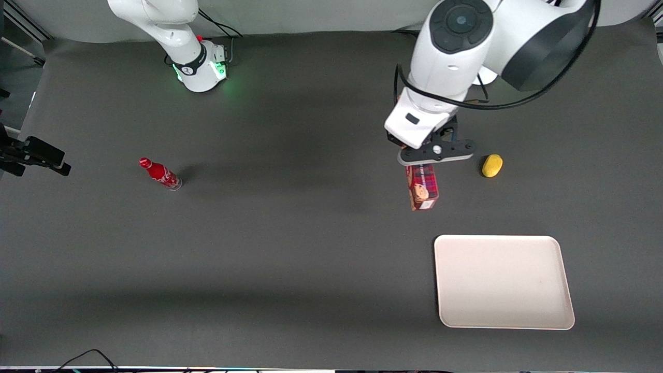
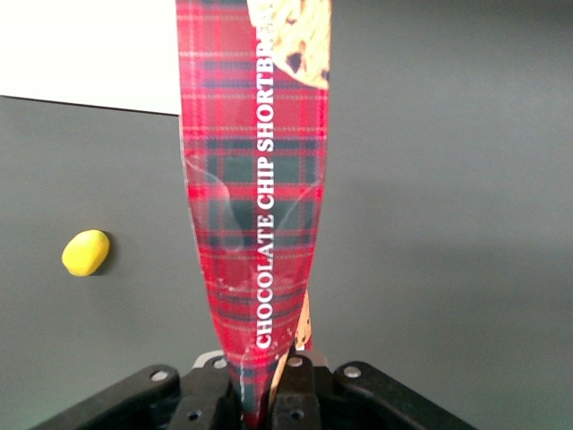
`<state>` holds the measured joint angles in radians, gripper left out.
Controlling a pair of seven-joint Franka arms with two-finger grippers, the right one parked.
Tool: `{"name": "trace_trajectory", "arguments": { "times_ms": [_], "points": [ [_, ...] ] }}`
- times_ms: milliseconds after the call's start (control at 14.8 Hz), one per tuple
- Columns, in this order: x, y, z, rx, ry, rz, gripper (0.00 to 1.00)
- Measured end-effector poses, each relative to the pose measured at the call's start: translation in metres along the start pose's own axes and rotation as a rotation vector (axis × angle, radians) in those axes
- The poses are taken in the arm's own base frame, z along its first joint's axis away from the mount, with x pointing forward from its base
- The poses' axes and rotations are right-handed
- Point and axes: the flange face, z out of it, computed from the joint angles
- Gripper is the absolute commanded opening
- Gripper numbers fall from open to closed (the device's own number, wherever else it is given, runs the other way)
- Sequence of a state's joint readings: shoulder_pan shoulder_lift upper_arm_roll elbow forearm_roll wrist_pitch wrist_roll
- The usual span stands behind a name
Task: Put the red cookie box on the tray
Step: 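Lift the cookie box and carry it over the white tray, then lower the cookie box onto the tray's rim area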
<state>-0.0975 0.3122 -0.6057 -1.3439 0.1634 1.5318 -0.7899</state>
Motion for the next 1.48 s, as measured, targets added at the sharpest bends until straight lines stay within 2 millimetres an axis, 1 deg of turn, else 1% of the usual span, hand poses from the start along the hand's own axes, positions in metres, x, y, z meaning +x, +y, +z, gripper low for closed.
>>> {"name": "trace_trajectory", "arguments": {
  "times_ms": [67,135,202,269,337,472,606,674,741,808,876,1010,1145,1212,1347,1482],
  "points": [
    [0.009,-0.009,0.002,0.007,-0.002,0.0,0.0],
    [0.021,-0.023,0.006,0.015,-0.003,0.013,0.0],
    [0.035,-0.041,0.009,0.025,-0.003,0.029,0.0],
    [0.053,-0.064,0.011,0.036,-0.003,0.045,0.0],
    [0.071,-0.092,0.014,0.047,-0.002,0.061,0.0],
    [0.106,-0.154,0.019,0.042,-0.003,0.102,0.0],
    [0.137,-0.213,0.027,0.018,0.018,0.151,0.0],
    [0.151,-0.238,0.034,0.011,0.04,0.176,0.0],
    [0.164,-0.259,0.046,0.005,0.061,0.19,0.0],
    [0.177,-0.277,0.062,0.0,0.076,0.188,0.0],
    [0.189,-0.291,0.08,-0.007,0.085,0.174,0.0],
    [0.215,-0.314,0.126,-0.016,0.104,0.131,0.0],
    [0.236,-0.332,0.174,-0.005,0.124,0.107,0.0],
    [0.245,-0.339,0.196,0.005,0.132,0.106,0.0],
    [0.256,-0.354,0.238,0.025,0.128,0.105,0.0],
    [0.261,-0.369,0.271,0.037,0.11,0.091,0.0]
  ]
}}
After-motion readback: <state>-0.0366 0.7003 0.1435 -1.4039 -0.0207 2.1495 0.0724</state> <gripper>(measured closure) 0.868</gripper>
